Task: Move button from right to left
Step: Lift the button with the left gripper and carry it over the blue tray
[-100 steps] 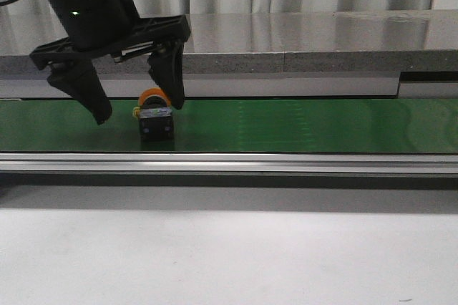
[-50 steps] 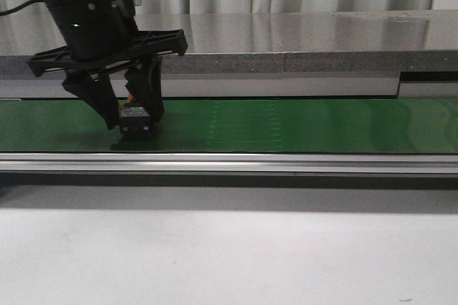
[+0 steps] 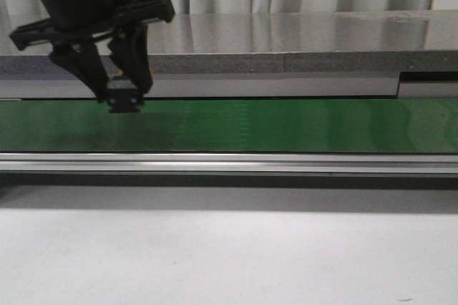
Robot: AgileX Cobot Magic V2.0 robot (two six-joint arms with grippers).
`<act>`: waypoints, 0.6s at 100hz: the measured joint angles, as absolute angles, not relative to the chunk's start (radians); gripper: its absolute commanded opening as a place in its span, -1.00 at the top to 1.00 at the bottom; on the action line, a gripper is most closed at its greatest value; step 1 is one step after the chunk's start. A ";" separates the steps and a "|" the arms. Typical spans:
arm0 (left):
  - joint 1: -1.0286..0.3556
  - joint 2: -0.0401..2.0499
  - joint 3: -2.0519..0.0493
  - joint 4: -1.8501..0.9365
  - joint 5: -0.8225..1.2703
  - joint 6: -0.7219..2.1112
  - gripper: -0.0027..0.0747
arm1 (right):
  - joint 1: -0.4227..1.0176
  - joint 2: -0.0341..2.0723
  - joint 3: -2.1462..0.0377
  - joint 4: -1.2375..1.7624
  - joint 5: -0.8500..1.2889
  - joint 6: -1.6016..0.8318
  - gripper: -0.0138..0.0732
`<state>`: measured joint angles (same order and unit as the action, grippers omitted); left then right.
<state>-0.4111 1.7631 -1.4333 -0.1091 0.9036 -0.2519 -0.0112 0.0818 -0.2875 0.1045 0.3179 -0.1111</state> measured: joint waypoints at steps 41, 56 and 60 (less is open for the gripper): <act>-0.068 1.630 -1.433 -0.080 1.009 -0.068 0.72 | -0.011 0.082 -0.287 0.105 0.318 -0.111 0.84; 0.066 1.630 -1.433 -0.078 1.034 0.041 0.72 | -0.011 0.082 -0.287 0.105 0.318 -0.111 0.84; 0.096 1.630 -1.433 -0.078 1.034 0.072 0.72 | -0.011 0.082 -0.287 0.105 0.318 -0.111 0.84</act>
